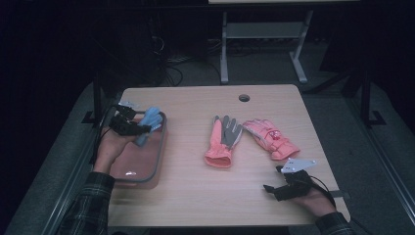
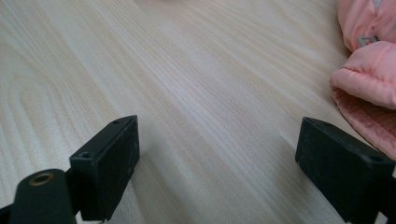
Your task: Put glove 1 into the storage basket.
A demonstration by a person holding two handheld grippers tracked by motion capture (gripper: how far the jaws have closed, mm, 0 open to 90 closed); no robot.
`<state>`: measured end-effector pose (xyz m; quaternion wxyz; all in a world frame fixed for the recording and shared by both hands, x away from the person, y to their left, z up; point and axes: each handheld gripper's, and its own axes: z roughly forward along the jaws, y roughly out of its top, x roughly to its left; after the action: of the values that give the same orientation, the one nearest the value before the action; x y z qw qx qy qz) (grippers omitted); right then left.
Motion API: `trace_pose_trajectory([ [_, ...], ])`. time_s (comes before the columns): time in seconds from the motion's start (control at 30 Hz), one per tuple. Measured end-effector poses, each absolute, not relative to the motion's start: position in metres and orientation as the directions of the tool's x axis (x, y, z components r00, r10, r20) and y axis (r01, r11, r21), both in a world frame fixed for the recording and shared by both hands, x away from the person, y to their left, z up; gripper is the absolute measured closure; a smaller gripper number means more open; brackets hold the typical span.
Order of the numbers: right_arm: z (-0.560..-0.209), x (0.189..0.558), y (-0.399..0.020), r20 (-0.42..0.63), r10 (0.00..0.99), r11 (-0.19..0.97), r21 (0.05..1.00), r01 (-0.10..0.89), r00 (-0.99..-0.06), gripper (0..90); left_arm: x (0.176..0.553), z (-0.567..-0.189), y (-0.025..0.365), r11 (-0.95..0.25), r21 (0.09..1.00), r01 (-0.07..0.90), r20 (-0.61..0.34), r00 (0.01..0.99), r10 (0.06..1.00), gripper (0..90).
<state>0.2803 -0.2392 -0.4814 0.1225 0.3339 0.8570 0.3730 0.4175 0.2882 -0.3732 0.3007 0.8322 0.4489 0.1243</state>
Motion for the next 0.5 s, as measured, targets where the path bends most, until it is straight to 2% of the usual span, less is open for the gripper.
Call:
trace_pose_trajectory([
  [0.5, -0.481, 0.280, -0.239, 0.039, 0.664, 0.499, 0.721, 0.481, -0.747, 13.0, 0.440, -0.415, 0.275, -0.462, 0.495, 0.736, -0.047, 0.554, 0.831, 71.3],
])
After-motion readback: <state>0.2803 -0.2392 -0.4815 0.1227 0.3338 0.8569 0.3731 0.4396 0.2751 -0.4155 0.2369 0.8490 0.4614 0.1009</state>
